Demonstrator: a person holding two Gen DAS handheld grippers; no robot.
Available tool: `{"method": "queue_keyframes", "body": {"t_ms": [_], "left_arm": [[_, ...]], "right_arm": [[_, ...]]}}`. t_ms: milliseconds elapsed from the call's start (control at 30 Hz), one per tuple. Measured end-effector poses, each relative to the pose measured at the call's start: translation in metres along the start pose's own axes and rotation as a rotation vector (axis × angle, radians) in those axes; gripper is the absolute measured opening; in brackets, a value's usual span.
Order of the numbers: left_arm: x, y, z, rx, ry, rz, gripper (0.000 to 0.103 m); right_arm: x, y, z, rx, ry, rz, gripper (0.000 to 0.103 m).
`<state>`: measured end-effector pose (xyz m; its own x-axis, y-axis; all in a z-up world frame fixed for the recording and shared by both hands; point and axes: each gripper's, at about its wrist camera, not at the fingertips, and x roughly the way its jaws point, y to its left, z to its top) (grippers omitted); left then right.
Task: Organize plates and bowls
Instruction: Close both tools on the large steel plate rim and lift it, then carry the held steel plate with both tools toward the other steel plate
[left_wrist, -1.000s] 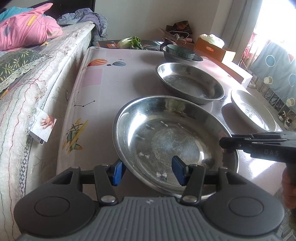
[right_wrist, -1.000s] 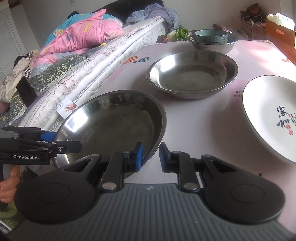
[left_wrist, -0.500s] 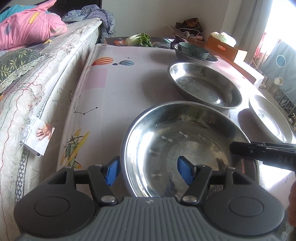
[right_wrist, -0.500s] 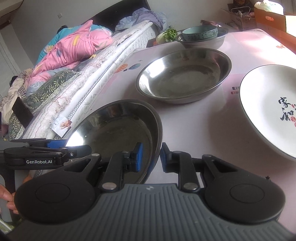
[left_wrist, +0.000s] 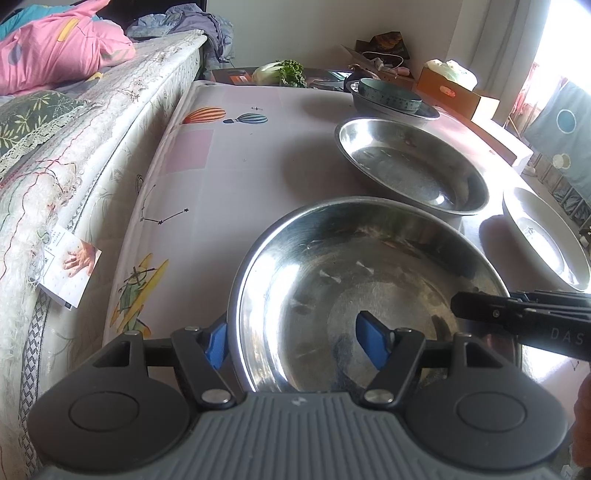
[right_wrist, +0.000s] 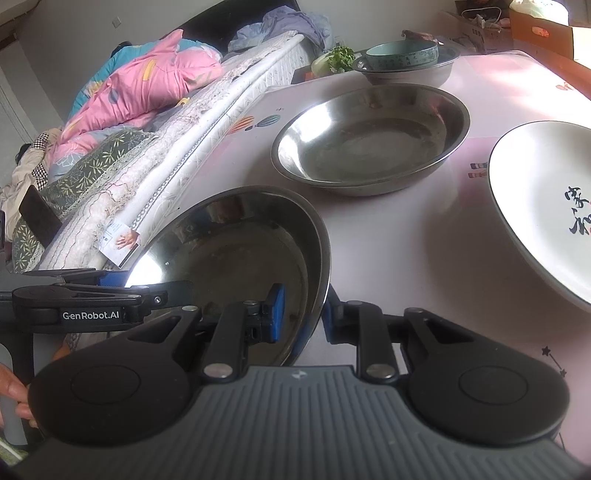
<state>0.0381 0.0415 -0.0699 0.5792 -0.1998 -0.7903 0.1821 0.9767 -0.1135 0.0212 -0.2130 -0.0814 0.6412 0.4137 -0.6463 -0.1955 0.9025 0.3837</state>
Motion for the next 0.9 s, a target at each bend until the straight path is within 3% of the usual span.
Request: {"method": "queue_keyframes", "body": {"t_ms": [367, 900], "left_arm": [[-0.007, -0.002, -0.005, 0.000, 0.020, -0.015, 0.071], [-0.004, -0.015, -0.009, 0.071, 0.019, 0.052, 0.072]], "right_arm": [[0.002, -0.001, 0.002, -0.011, -0.008, -0.016, 0.023], [-0.003, 0.004, -0.005, -0.063, -0.016, -0.047, 0.023]]}}
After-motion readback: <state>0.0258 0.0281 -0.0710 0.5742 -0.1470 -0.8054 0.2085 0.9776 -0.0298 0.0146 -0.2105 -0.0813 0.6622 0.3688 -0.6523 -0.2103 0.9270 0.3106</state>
